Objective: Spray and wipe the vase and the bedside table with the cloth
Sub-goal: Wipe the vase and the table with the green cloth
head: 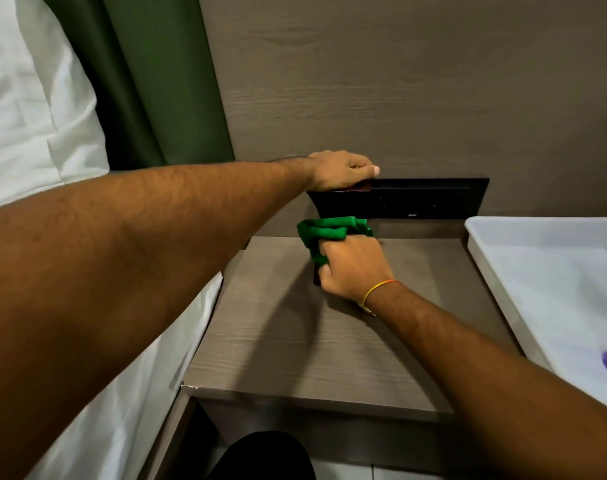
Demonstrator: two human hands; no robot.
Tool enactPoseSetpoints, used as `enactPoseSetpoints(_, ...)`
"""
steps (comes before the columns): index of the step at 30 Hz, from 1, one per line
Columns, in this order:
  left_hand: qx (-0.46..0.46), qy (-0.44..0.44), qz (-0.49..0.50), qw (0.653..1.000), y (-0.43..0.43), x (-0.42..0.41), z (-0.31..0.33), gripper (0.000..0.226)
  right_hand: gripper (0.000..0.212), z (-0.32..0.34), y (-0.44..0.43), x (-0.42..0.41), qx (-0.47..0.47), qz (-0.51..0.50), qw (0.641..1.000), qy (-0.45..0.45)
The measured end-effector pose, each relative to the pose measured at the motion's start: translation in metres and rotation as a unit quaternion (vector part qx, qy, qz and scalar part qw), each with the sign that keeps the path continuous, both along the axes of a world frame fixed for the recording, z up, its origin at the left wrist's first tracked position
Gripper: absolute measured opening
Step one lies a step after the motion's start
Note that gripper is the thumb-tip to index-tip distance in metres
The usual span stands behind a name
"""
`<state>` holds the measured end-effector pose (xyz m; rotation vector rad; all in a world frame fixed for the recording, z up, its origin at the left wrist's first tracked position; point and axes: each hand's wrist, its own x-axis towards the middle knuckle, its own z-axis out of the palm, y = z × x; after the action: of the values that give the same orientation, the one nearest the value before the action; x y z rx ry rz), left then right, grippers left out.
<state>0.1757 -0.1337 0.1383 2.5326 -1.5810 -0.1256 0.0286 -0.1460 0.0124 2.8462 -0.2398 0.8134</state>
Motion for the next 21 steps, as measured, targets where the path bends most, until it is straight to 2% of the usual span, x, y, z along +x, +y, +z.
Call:
enactPoseSetpoints(5, -0.005, -0.005, 0.009, 1.0, 0.001, -0.001, 0.001, 0.054, 0.033, -0.015, 0.001, 0.001, 0.109, -0.017, 0.992, 0.066)
enactPoseSetpoints(11, -0.002, 0.009, 0.015, 1.0, 0.003, -0.005, 0.004, 0.054, 0.034, -0.012, 0.005, 0.003, 0.259, -0.051, 0.948, 0.178)
enactPoseSetpoints(15, -0.007, 0.004, 0.015, 1.0, 0.003, -0.007, 0.004, 0.052, 0.021, -0.004, 0.006, 0.008, 0.36, -0.086, 0.889, 0.268)
enactPoseSetpoints(19, -0.011, -0.003, 0.019, 1.0, 0.0, -0.004, 0.001, 0.049, 0.016, 0.007, 0.007, 0.013, 0.433, -0.094, 0.833, 0.332)
enactPoseSetpoints(21, -0.018, -0.01, 0.022, 1.0, -0.002, -0.001, -0.001, 0.048, 0.029, 0.012, 0.006, 0.02, 0.468, -0.063, 0.777, 0.417)
